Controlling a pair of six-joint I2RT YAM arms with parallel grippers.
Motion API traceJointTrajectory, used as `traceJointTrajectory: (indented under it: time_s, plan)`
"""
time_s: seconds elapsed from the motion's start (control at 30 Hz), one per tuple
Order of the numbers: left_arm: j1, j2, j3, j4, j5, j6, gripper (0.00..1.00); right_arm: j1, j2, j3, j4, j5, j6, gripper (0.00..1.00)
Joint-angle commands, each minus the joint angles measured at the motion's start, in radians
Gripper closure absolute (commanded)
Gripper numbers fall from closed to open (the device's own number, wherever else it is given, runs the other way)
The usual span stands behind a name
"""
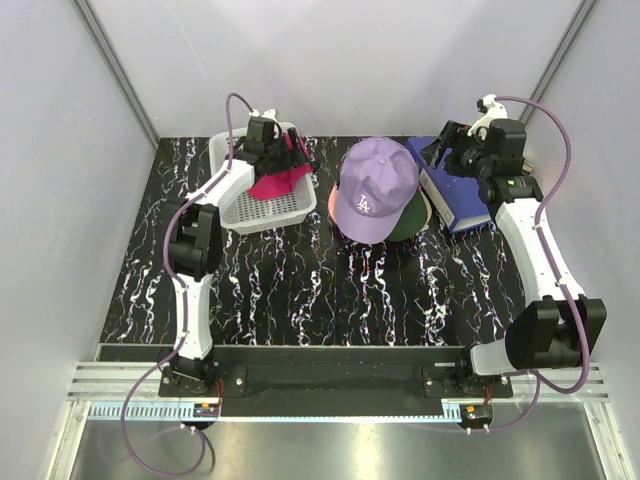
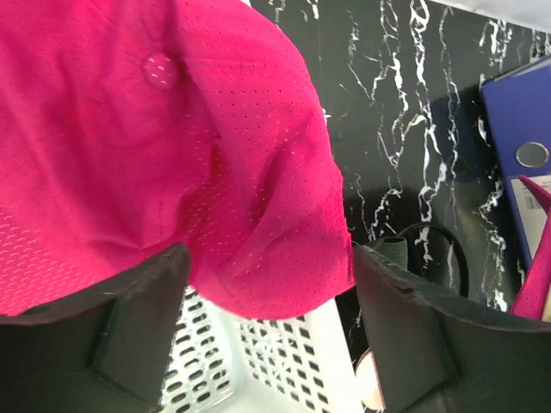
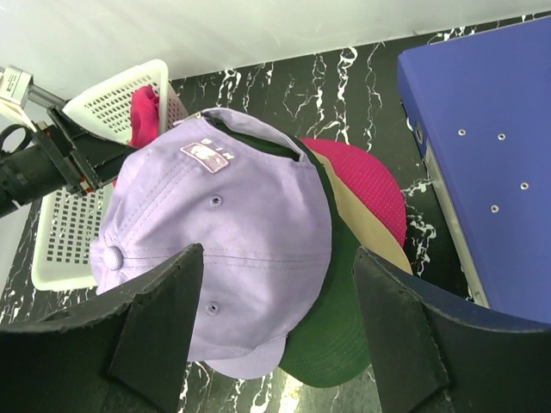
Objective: Stack the hats
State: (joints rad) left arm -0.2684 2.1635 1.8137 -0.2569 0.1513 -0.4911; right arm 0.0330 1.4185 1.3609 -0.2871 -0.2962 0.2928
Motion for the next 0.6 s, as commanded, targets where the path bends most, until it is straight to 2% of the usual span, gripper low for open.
traceJointTrajectory:
  time_s: [0.0,0.13,0.27,0.4,0.57]
  plan:
    - [0.018,0.027,0.044,0.102,0.065,-0.044,0.26,0.008,-0.033,0.001,0.017,0.009,-0.023,0.21]
    - [0.028,0.041,0.045,0.128,0.074,-0.064,0.40,0.007,-0.038,-0.002,0.012,0.008,-0.026,0.21]
    - [0.032,0.036,0.038,0.148,0.074,-0.069,0.61,0.005,-0.039,-0.006,0.009,0.006,-0.027,0.21]
    - [0.032,-0.005,-0.004,0.194,0.065,-0.073,0.65,0.005,-0.035,-0.008,0.008,0.002,-0.023,0.21]
    - [0.034,-0.044,-0.040,0.254,0.088,-0.053,0.86,0.005,-0.020,-0.003,0.008,-0.007,-0.015,0.21]
